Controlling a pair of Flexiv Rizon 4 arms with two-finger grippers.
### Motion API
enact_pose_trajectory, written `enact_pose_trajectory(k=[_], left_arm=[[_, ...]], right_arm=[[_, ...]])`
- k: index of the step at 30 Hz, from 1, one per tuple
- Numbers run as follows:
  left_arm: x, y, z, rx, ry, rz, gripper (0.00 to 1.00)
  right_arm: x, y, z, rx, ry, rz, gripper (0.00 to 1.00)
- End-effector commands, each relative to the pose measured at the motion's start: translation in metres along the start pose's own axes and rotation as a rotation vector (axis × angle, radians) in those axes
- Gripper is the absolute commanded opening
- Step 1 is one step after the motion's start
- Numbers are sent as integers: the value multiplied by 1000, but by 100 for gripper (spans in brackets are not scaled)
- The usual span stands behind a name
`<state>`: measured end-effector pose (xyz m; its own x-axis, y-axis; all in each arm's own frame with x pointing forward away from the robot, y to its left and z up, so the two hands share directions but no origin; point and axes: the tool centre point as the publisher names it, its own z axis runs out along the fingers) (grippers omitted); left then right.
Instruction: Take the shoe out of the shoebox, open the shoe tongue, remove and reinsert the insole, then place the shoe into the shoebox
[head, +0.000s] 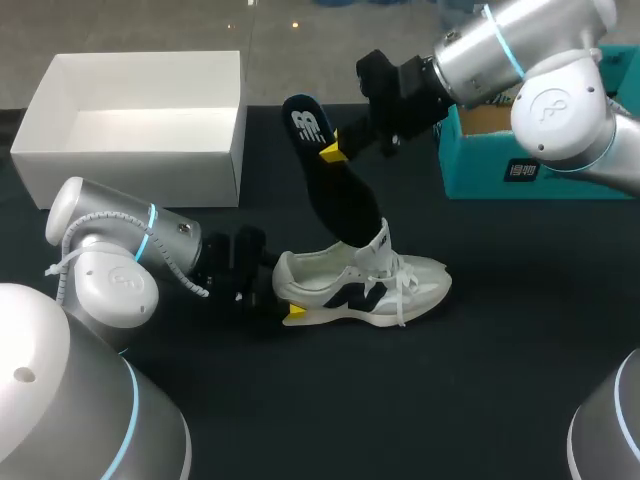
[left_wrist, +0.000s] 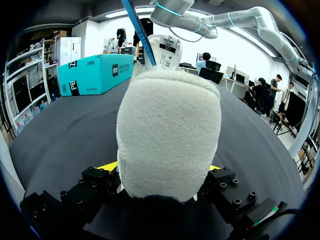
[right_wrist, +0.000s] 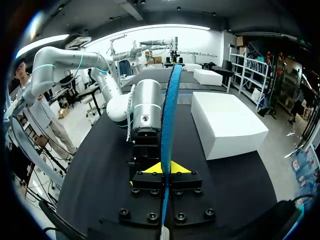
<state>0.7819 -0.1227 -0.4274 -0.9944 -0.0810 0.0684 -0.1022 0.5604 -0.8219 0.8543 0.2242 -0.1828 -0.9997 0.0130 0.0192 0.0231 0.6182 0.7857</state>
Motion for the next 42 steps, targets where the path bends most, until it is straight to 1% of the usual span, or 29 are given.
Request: enact_pose_trajectory(k=[1,10,12,13,15,16,17,21,23,27,33,36,37,38,42], left_arm=[[0,2,2,1,0,1,0],[0,2,2,1,0,1,0],[0,2,2,1,0,1,0],[0,2,2,1,0,1,0],[0,2,2,1,0,1,0],[0,2,2,1,0,1,0],[0,2,2,1,0,1,0],[0,2,2,1,0,1,0],[0,2,2,1,0,1,0],[0,2,2,1,0,1,0],[0,2,2,1,0,1,0],[0,2,2,1,0,1,0],[0,2,2,1,0,1,0],[0,2,2,1,0,1,0],[0,2,2,1,0,1,0]], right_arm=[[0,3,-1,11,-1,2,0],[0,3,-1,11,-1,2,0],[-4,7,-9,-72,5,31,0],[-6,10,-14,-90,8,63,0],[-8,19,-25,-138,40,76,0],[-9,21,-29,-148,58,109,0],[-9,24,-33,-181,90,110,0],[-4,33,-45,-252,155,233,0],[1,37,-51,-296,183,260,0],[12,41,-60,-321,223,320,0],[33,44,-73,-329,230,383,0],[45,43,-78,-311,212,405,0],[49,42,-80,-299,199,414,0],[52,42,-81,-269,197,399,0],[52,42,-81,-269,197,399,0]])
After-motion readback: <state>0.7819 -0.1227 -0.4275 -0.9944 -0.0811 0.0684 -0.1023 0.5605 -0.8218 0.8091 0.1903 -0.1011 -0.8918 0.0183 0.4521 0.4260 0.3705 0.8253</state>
